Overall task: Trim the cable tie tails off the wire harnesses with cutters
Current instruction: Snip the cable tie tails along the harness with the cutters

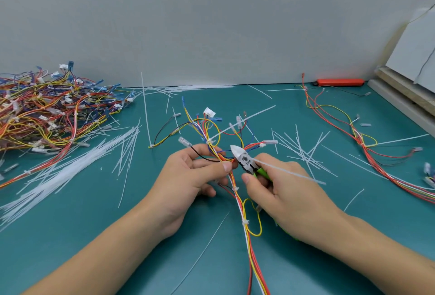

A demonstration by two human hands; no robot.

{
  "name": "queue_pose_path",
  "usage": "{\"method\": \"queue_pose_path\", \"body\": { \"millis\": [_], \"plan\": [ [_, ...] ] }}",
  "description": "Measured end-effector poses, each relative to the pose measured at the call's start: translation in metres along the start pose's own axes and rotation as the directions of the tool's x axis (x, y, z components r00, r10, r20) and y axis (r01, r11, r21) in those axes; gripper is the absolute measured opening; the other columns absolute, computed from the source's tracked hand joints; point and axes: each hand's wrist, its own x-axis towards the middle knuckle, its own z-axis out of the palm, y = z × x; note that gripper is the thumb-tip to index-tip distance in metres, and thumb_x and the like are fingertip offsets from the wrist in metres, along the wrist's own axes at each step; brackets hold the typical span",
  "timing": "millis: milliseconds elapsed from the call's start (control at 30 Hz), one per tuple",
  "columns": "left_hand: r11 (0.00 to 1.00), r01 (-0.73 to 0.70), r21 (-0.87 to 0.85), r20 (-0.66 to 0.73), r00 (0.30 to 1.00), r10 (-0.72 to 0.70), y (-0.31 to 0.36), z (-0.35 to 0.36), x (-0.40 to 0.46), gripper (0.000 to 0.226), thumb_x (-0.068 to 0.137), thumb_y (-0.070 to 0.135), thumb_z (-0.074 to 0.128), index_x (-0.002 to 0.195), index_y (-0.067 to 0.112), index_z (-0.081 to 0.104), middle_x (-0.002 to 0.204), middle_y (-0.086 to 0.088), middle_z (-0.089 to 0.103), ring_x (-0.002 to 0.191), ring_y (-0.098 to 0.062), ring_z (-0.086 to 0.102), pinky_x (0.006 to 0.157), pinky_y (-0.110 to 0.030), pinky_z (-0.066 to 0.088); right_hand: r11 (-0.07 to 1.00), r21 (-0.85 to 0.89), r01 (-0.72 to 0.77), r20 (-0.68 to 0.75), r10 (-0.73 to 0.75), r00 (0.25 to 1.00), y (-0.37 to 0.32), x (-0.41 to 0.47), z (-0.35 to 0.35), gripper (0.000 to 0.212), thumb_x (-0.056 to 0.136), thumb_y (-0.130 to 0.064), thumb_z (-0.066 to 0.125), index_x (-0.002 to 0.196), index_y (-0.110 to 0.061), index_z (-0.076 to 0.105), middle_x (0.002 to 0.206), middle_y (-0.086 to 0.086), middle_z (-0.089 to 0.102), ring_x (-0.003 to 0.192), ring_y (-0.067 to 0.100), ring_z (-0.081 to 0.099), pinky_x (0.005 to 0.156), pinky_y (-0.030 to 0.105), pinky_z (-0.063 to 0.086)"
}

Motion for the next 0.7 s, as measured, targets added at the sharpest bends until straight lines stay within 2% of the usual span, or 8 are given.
{"method": "queue_pose_path", "body": {
  "millis": [167, 400, 533, 600, 700],
  "plan": [
    [1.000, 0.003, -0.013, 0.004, 1.000, -0.003, 0.000, -0.001, 0.000, 0.032, 0.073, 0.020, 0.084, 0.100, 0.019, 0.066, 0.105, -0.015, 0.078, 0.071, -0.020, 0.066, 0.052, -0.023, 0.048, 0.998, -0.067, -0.021, -0.007, 0.021, 1.000, -0.003, 0.000, -0.003, 0.034, 0.092, -0.058, 0.043, 0.084, -0.025, 0.045, 0.061, -0.006, 0.054, 0.062, 0.025, 0.052, 0.058, 0.047, 0.048],
    [1.000, -0.002, 0.002, -0.011, 1.000, 0.002, 0.000, -0.001, 0.000, 0.034, 0.073, 0.019, 0.083, 0.101, 0.014, 0.066, 0.103, -0.017, 0.078, 0.071, -0.021, 0.066, 0.051, -0.023, 0.048, 0.996, -0.085, -0.020, 0.010, 0.021, 1.000, -0.001, 0.002, -0.006, 0.034, 0.090, -0.063, 0.042, 0.082, -0.029, 0.042, 0.061, -0.008, 0.054, 0.060, 0.021, 0.052, 0.058, 0.045, 0.047],
    [1.000, -0.007, 0.006, -0.014, 1.000, 0.007, 0.000, 0.000, 0.001, 0.032, 0.072, 0.019, 0.083, 0.099, 0.015, 0.066, 0.102, -0.017, 0.078, 0.069, -0.020, 0.066, 0.051, -0.023, 0.048, 0.993, -0.121, -0.016, 0.018, 0.018, 1.000, 0.000, 0.003, -0.007, 0.033, 0.095, -0.060, 0.045, 0.079, -0.032, 0.038, 0.072, -0.013, 0.057, 0.064, 0.017, 0.052, 0.060, 0.042, 0.047],
    [1.000, -0.011, 0.022, -0.020, 1.000, 0.012, 0.000, 0.000, 0.001, 0.035, 0.072, 0.020, 0.083, 0.102, 0.013, 0.065, 0.101, -0.016, 0.078, 0.069, -0.019, 0.066, 0.051, -0.023, 0.048, 0.988, -0.152, -0.016, 0.025, 0.020, 0.999, 0.001, 0.004, -0.009, 0.033, 0.095, -0.062, 0.045, 0.083, -0.032, 0.043, 0.070, -0.011, 0.058, 0.066, 0.014, 0.054, 0.063, 0.041, 0.049],
    [0.998, -0.025, 0.061, -0.028, 0.999, 0.026, -0.002, 0.001, 0.000, 0.035, 0.071, 0.022, 0.085, 0.100, 0.011, 0.068, 0.098, -0.018, 0.078, 0.069, -0.020, 0.066, 0.052, -0.022, 0.047, 0.974, -0.222, -0.044, 0.019, 0.049, 0.999, 0.004, 0.006, -0.012, 0.042, 0.089, -0.070, 0.041, 0.093, -0.030, 0.051, 0.070, -0.013, 0.059, 0.070, 0.009, 0.054, 0.065, 0.037, 0.048]
  ]
}}
